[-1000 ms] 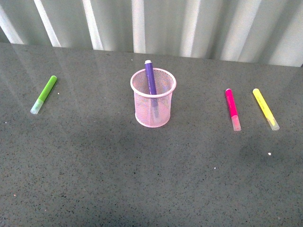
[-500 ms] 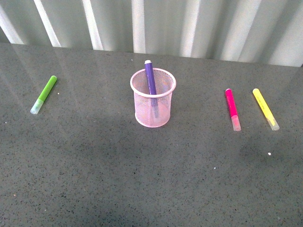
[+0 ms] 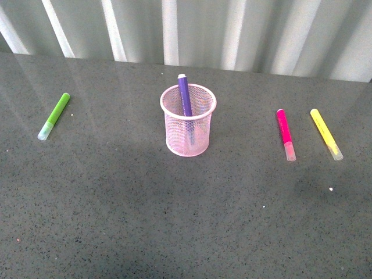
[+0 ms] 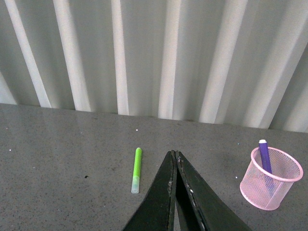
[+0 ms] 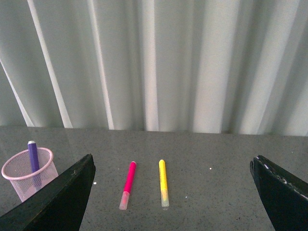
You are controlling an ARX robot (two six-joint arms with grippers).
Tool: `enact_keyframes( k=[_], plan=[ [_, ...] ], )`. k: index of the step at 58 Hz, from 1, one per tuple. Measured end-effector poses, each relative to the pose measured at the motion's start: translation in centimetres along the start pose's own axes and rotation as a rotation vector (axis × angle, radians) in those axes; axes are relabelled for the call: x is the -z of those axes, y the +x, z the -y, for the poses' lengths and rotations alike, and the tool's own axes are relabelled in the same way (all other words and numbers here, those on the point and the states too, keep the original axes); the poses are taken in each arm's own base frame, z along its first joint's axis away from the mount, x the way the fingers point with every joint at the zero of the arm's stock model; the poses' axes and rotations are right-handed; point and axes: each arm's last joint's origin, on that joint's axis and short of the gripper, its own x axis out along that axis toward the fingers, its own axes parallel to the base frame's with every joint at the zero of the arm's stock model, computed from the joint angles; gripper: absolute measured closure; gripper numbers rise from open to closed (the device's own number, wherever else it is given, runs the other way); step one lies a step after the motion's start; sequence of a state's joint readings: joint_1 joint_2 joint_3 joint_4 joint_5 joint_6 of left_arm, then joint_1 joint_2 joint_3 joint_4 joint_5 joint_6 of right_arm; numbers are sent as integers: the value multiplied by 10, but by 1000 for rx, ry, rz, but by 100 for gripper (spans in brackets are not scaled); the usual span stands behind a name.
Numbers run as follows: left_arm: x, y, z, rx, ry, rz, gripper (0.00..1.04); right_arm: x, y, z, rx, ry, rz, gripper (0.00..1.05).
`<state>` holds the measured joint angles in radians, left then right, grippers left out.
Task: Insert purple and pink pens into pink cup
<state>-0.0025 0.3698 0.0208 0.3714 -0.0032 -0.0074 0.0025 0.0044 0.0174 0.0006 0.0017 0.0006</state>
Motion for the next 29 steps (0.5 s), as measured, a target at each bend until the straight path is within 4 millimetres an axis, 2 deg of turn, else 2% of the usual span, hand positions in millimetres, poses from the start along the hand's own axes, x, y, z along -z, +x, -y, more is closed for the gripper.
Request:
enact_keyframes(
  k=[29],
  plan=[
    [0,-11,0,0,0,2,101,0,0,0,0,0,0,7]
  ],
)
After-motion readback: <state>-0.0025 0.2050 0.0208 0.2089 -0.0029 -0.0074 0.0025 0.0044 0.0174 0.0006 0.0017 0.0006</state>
